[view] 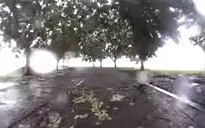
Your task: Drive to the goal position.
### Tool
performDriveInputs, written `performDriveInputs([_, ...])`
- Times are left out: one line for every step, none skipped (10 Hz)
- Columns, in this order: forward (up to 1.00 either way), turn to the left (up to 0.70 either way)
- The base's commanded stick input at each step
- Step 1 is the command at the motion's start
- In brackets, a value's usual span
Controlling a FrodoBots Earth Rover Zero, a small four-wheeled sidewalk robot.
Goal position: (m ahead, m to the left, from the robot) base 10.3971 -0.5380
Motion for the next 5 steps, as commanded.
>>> performDriveInputs([0.7, 0.0])
performDriveInputs([0.7, 0.0])
performDriveInputs([0.7, 0.05])
performDriveInputs([0.7, 0.35])
performDriveInputs([0.7, 0.34])
